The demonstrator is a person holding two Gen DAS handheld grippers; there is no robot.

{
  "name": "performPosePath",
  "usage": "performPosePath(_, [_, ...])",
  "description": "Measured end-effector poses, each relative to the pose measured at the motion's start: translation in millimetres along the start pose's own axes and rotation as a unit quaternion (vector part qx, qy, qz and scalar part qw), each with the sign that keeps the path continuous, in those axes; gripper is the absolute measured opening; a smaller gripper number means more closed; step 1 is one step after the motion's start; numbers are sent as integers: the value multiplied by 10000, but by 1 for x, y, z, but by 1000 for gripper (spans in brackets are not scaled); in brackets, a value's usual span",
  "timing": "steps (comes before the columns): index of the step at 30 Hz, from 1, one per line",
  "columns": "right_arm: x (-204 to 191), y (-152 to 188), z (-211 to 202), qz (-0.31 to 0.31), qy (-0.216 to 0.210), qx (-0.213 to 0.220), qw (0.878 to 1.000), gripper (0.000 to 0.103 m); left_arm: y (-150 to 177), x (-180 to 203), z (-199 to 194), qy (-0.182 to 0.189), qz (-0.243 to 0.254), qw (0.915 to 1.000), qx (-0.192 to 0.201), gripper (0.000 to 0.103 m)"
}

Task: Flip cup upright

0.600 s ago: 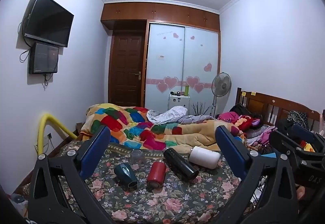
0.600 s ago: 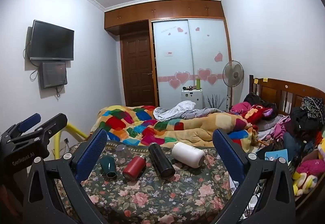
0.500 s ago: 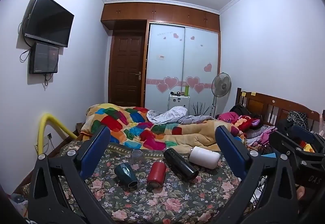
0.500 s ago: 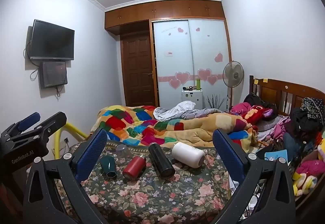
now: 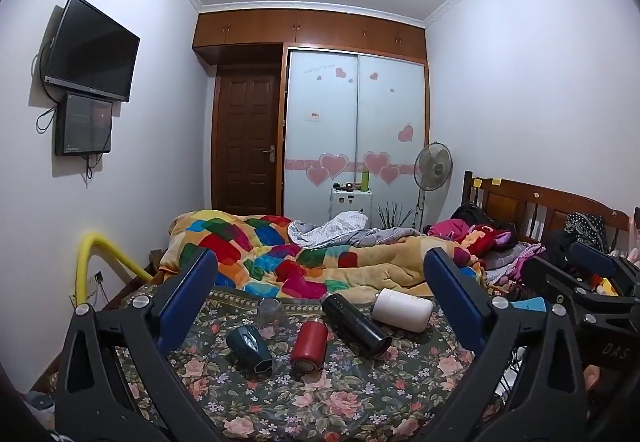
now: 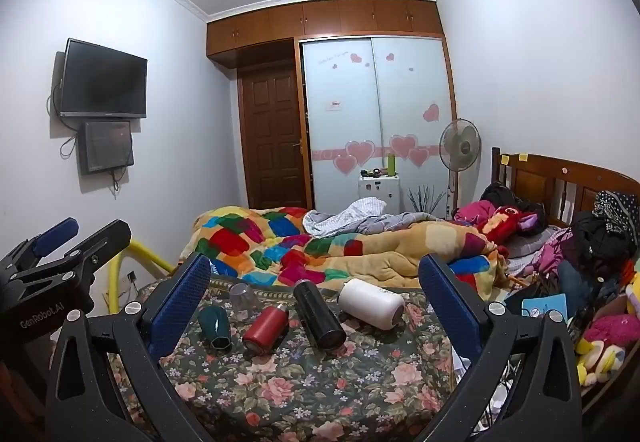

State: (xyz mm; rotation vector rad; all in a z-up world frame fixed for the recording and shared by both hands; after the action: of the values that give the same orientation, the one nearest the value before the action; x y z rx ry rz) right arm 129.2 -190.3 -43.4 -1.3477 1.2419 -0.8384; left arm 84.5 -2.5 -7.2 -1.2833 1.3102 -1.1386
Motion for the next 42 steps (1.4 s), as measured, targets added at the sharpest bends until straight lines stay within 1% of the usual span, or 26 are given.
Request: performPosePath(42, [-2, 0, 1, -71, -1, 8, 10000, 103, 5, -1, 3, -6, -14, 10000, -14, 103])
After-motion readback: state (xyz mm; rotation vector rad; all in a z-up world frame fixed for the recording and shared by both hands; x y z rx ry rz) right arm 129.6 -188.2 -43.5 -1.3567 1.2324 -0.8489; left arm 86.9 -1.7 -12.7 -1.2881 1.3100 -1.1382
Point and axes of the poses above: each gripper's, at about its wrist camera, not at the fingertips, and z roughly the way its jaws point, x to its right, y to its underside, the point moved 9 cm from there along z, roughly the way its jaws point, and after that the axes turned 4 degrees about z, right-handed, at the moved point
